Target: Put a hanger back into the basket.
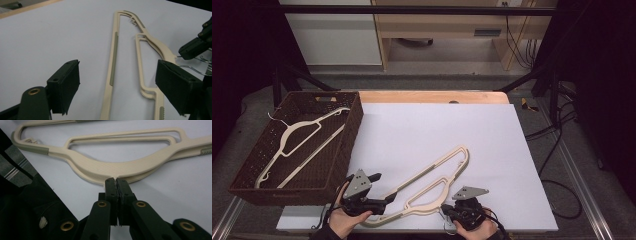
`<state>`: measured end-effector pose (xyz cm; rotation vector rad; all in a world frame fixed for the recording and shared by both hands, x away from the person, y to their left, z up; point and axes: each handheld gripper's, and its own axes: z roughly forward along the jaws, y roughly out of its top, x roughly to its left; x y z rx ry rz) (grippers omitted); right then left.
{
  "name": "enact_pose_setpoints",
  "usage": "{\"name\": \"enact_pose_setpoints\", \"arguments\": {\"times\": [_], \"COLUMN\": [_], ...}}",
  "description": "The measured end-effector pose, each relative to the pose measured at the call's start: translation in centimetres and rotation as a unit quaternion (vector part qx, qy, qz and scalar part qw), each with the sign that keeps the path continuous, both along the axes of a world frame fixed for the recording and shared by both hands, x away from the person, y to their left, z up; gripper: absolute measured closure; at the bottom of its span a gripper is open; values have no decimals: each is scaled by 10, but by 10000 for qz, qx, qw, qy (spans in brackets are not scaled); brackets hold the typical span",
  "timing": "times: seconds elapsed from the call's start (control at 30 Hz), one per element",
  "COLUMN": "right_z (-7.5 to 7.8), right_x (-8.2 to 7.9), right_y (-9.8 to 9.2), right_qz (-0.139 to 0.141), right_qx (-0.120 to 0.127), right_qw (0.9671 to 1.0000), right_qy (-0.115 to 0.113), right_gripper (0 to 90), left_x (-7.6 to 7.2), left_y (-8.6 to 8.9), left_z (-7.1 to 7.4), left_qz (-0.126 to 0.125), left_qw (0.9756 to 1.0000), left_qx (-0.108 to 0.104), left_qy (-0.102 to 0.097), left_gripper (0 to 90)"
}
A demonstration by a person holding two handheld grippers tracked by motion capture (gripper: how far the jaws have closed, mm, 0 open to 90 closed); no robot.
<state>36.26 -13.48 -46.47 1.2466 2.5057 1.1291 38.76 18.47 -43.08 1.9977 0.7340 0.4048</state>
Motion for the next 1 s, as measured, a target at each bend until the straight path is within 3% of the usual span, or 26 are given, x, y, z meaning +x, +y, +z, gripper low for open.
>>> {"name": "enact_pose_setpoints", "arguments": {"times": [0.17,0.27,0.5,0.53,0.83,1.0], "right_z": [3,7,16,17,28,32], "right_x": [1,2,4,5,8,11], "right_y": [1,1,0,-1,1,0], "right_qz": [-33,-6,58,54,58,156], "right_qx": [1,-69,-24,-105,-134,-194], "right_qw": [10000,10000,10000,9999,9999,9997], "right_qy": [17,18,-23,-32,-31,-59], "right_gripper": [892,892,893,893,893,893], "left_x": [0,-1,0,0,4,5], "left_y": [-14,-32,-60,-64,-83,-89], "left_z": [-2,-3,-7,-7,-10,-13], "left_qz": [-199,-420,-718,-755,-996,-1073], "left_qw": [9997,9986,9961,9957,9926,9904], "left_qx": [113,281,464,483,536,708], "left_qy": [81,127,222,238,452,513], "left_gripper": [195,196,197,197,254,310]}}
